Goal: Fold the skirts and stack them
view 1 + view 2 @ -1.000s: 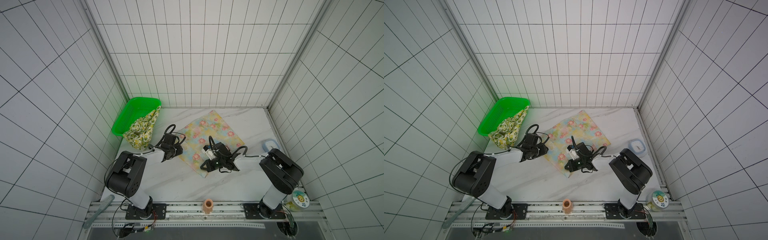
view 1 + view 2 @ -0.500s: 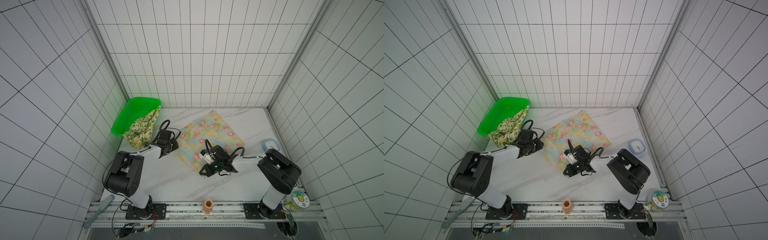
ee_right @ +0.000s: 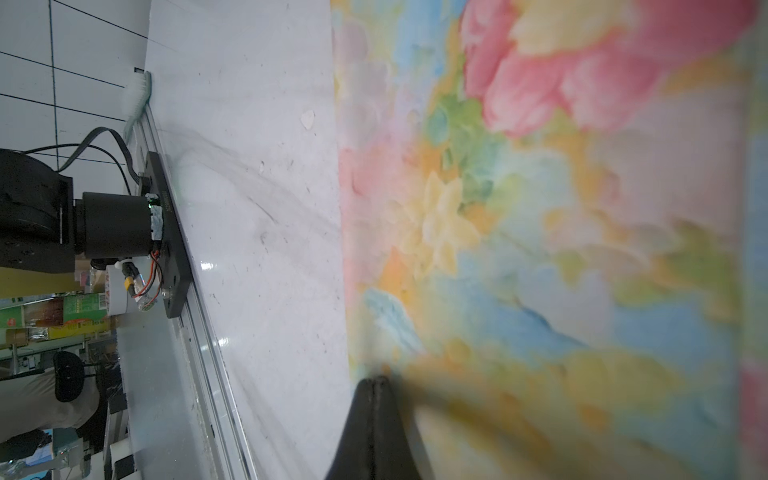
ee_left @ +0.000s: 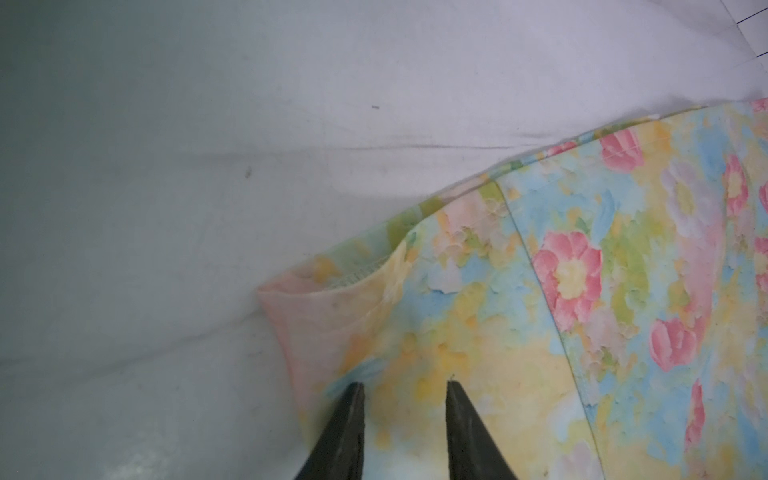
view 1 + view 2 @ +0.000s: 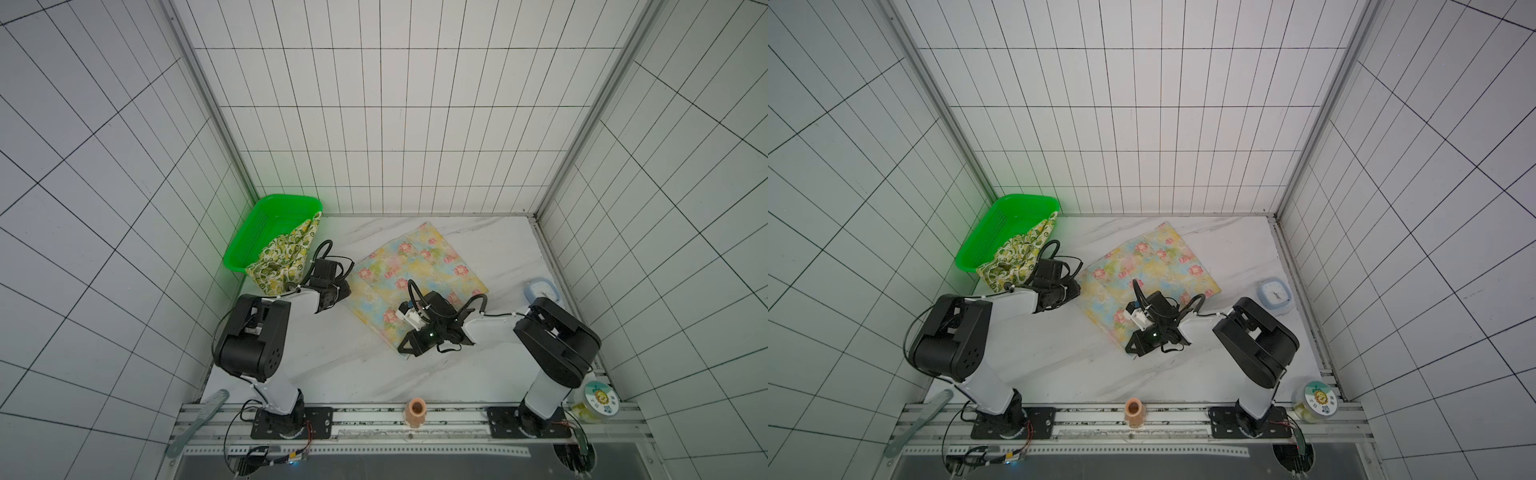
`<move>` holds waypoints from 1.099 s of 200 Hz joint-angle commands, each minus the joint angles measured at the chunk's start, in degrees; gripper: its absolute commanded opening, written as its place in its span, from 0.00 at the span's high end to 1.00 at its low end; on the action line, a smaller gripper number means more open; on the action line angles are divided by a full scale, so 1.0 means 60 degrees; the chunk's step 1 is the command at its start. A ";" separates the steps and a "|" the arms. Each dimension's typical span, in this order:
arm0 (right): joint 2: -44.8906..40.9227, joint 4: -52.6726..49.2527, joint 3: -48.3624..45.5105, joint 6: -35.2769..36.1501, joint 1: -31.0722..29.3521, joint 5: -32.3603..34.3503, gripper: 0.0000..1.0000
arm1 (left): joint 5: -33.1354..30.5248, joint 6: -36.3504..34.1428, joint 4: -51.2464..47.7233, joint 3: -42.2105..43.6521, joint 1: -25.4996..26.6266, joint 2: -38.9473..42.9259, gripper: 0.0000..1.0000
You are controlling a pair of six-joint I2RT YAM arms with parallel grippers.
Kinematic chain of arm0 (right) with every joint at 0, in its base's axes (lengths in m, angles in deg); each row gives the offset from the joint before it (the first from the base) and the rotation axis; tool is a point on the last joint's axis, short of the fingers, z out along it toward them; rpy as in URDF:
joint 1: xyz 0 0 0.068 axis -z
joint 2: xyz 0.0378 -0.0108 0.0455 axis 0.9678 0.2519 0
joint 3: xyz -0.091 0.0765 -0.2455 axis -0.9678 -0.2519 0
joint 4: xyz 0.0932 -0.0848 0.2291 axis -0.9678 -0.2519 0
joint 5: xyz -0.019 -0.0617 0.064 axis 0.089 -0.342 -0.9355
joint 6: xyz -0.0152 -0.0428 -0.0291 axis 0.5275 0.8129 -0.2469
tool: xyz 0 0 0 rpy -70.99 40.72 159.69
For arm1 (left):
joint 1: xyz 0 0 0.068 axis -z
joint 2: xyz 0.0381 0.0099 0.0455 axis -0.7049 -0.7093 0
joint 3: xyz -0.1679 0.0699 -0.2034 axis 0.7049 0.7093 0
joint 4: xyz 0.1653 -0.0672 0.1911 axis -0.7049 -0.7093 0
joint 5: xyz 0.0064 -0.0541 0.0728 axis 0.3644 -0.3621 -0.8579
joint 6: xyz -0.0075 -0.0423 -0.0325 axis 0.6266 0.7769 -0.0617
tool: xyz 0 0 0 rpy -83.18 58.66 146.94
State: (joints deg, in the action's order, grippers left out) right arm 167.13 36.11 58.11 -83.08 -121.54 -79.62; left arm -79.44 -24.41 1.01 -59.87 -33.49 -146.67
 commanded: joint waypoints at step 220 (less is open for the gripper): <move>-0.1649 -0.2422 -0.0665 -0.0269 0.0078 0.0606 1.00 | -0.0144 -0.0271 -0.0368 0.1789 -0.0426 0.2108 0.44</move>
State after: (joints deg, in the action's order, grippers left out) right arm 157.70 24.92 53.44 -84.85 -121.45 -75.97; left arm -83.02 -27.93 -3.38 -51.50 -35.85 -134.87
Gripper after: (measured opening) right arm 0.046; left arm 0.572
